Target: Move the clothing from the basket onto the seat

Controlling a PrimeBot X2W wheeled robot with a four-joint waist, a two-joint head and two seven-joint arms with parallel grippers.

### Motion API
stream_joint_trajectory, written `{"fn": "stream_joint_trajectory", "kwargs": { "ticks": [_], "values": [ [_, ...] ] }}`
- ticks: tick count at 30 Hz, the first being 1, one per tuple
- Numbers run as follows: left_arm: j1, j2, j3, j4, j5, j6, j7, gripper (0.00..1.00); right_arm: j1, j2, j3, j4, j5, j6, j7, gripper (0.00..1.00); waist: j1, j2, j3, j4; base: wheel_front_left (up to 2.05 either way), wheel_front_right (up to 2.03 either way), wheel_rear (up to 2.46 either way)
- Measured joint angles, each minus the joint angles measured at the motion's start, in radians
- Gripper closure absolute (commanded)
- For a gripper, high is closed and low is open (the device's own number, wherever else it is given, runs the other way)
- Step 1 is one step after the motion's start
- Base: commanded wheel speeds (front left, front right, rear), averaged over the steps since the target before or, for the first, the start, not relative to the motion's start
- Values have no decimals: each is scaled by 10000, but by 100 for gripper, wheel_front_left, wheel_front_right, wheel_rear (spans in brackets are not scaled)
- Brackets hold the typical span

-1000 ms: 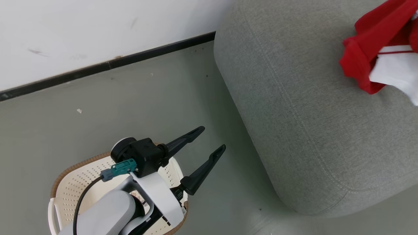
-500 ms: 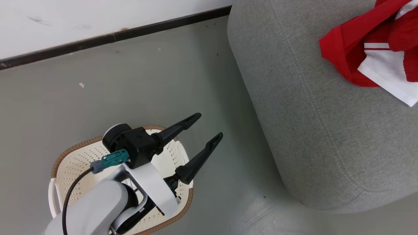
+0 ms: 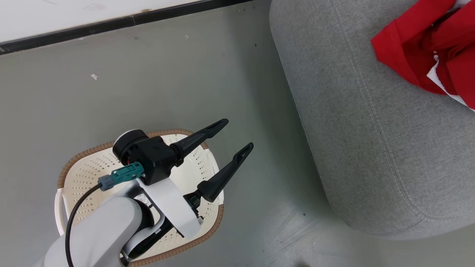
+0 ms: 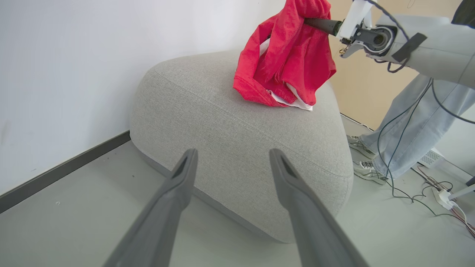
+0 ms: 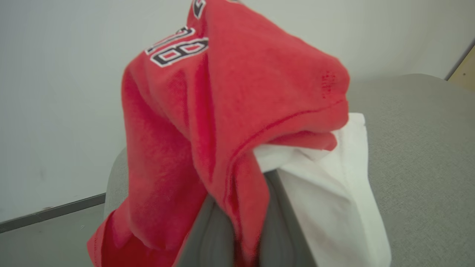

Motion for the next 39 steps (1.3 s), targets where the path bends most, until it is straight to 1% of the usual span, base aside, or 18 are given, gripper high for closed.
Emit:
{"fn": "stream_joint_trajectory", "kwargs": {
  "ticks": [5, 9, 13, 19, 25, 26, 27, 28, 29, 30, 31, 39],
  "values": [
    [-82, 23, 2, 2, 13, -44, -2, 0, -121, 104, 25, 397, -134, 0, 150, 100, 1, 0, 113, 54, 0, 0, 0],
    [-91, 52, 2, 27, 13, -84, -12, 0, -138, 314, 92, 846, -169, 0, 571, 100, 1, 0, 96, 43, 0, 0, 0],
    [-93, 44, 2, 81, 13, -90, -113, 0, -117, 326, 182, 1515, -67, 0, 1287, 100, 0, 0, 18, 25, 0, 0, 0],
    [-93, 35, -21, 207, 13, -159, -199, 0, -117, 311, 88, 2033, -35, 0, 1758, 100, 1, 0, -139, -5, 0, 0, 0],
    [-92, -29, -36, 242, -15, -161, -345, 0, -94, 318, 284, 2353, -15, 0, 2169, 100, 0, 0, -308, -22, 0, 0, 0],
    [-92, -29, -36, 253, -19, -163, -366, 0, -93, 316, 286, 2406, -15, 0, 2171, 96, 0, 0, -334, -21, 0, 0, 0],
    [-92, -35, -38, 267, -19, -165, -368, 0, -93, 309, 284, 2449, -15, 0, 2205, 89, 1, 0, -360, -18, 0, 0, 0],
    [-92, -36, -38, 280, -21, -171, -368, 0, -94, 299, 284, 2475, -15, 0, 2272, 67, 0, 0, -386, -14, 0, 0, 0],
    [-92, -35, -38, 297, -21, -173, -382, 0, -94, 291, 284, 2493, -15, 0, 2290, 51, 0, 0, -411, -9, 0, 0, 0],
    [-92, -35, -36, 313, -21, -174, -385, 0, -94, 282, 286, 2508, -15, 0, 2295, 13, 1, 0, -435, -5, 0, 0, 0],
    [-92, -38, -35, 322, -21, -174, -447, 0, -94, 255, 288, 2537, -17, 0, 2347, 0, 1, 0, -461, 0, 0, 0, 0],
    [-91, -113, -29, 428, -105, -247, -646, 0, -70, 171, 282, 2936, 86, 0, 2692, 0, 1, 0, -707, 30, 0, 0, 0]
  ]
}}
